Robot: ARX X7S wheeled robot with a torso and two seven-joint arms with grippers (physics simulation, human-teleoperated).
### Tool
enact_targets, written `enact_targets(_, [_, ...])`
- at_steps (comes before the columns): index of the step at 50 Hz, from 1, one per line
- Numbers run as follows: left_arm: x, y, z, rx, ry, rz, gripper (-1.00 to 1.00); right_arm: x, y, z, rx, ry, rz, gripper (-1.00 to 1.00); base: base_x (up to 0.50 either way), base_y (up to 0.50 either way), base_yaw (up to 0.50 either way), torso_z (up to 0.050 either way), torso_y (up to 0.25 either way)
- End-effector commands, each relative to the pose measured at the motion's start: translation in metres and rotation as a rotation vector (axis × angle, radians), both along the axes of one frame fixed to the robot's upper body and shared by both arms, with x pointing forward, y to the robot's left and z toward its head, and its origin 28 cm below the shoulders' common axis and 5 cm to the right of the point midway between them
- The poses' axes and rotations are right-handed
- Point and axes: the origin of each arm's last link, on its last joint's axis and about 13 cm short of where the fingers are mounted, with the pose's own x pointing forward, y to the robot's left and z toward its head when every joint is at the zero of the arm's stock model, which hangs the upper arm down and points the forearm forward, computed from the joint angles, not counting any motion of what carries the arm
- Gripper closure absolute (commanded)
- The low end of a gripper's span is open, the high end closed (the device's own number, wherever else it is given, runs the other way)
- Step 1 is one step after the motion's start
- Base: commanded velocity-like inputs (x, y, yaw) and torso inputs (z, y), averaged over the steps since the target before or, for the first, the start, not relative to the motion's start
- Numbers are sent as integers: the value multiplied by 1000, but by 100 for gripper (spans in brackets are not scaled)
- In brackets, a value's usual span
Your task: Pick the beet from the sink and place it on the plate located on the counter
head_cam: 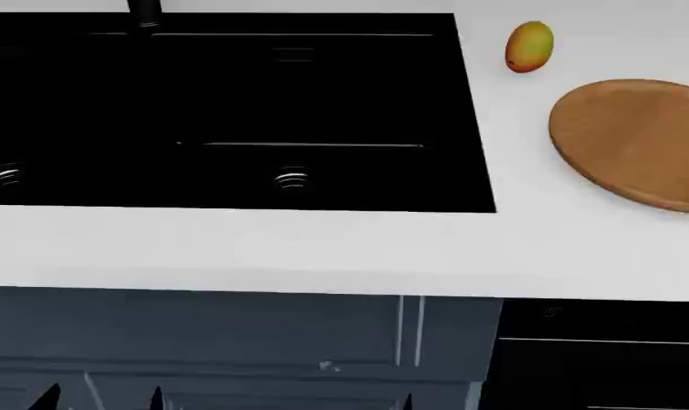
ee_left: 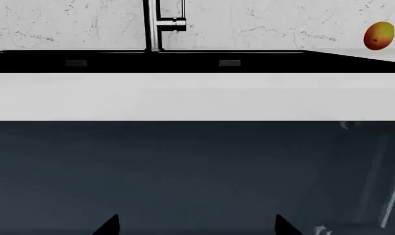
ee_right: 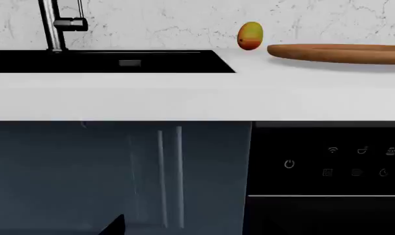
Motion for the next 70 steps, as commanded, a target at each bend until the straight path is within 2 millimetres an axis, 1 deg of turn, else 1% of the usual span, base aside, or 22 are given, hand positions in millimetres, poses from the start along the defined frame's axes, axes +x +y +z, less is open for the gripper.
enact_targets(1, [0,0,0,10,0,0,-100,0,0,0,-9,0,0,-100,0,0,0,0,0])
enact_targets(2, [1,0,1,9,-3,9,-100,-2,-1,3,116,4,21,-100,0,0,0,0,0])
enact_targets(3, [0,0,2,-15,2,-12,-100,-3,-2,5,145,-12,43,-100,0,0,0,0,0])
enact_targets(4, [0,0,3,-14,1,-16,-100,-4,-2,4,-6,15,-7,-100,0,0,0,0,0])
enact_targets(5, [0,-1,4,-5,-3,-13,-100,-4,-3,4,-69,42,-19,-100,0,0,0,0,0])
enact_targets(6, [0,-1,6,12,-12,-10,-100,-4,-4,5,-42,25,-1,-100,0,0,0,0,0])
enact_targets(9, [1,-2,20,-2,-31,-36,-100,-2,-5,15,-90,12,14,-100,0,0,0,0,0])
enact_targets(11, [5,-2,34,4,-54,-41,-100,1,-5,29,-64,-14,58,-100,0,0,0,0,0])
enact_targets(12, [6,-2,37,14,-57,-36,-100,1,-4,33,-65,-15,63,-100,0,0,0,0,0])
enact_targets(13, [9,-2,44,24,-57,-32,-100,1,-5,42,-63,-63,88,-100,0,0,0,0,0])
enact_targets(15, [10,-2,55,41,-63,-35,-100,6,-6,52,-47,-52,88,-100,0,0,0,0,0])
enact_targets(18, [13,-2,78,75,-99,-2,-100,11,-9,75,-35,-82,84,-100,0,0,0,0,0])
enact_targets(21, [12,-1,99,65,-128,-34,-100,17,-10,92,-146,-113,33,-100,0,0,0,0,0])
enact_targets(22, [11,-1,108,66,-144,-46,-100,18,-10,98,-139,-115,40,-100,0,0,0,0,0])
enact_targets(25, [10,-1,122,96,-172,-35,-100,21,-11,111,-131,-127,55,-100,0,0,0,0,0])
enact_targets(28, [13,-3,140,122,-186,-62,-100,24,-14,134,-110,-162,60,-100,0,0,0,0,0])
enact_targets(31, [15,-4,149,136,-201,-67,-100,26,-15,149,-124,-183,61,-100,0,0,0,0,0])
enact_targets(35, [18,-5,161,144,-224,-79,-100,32,-16,175,-166,-226,65,-100,0,0,0,0,0])
enact_targets(42, [19,-2,183,157,-250,-76,-100,39,-17,203,-196,-251,80,-100,0,0,0,0,0])
enact_targets(51, [17,-3,189,178,-275,-58,-100,41,-14,211,-176,-269,120,-100,0,0,0,0,0])
enact_targets(60, [19,-4,187,197,-269,-72,-100,38,-16,216,-195,-297,94,-100,0,0,0,0,0])
enact_targets(70, [18,-3,186,208,-254,-69,-100,36,-14,220,-221,-316,90,-100,135,500,0,0,0])
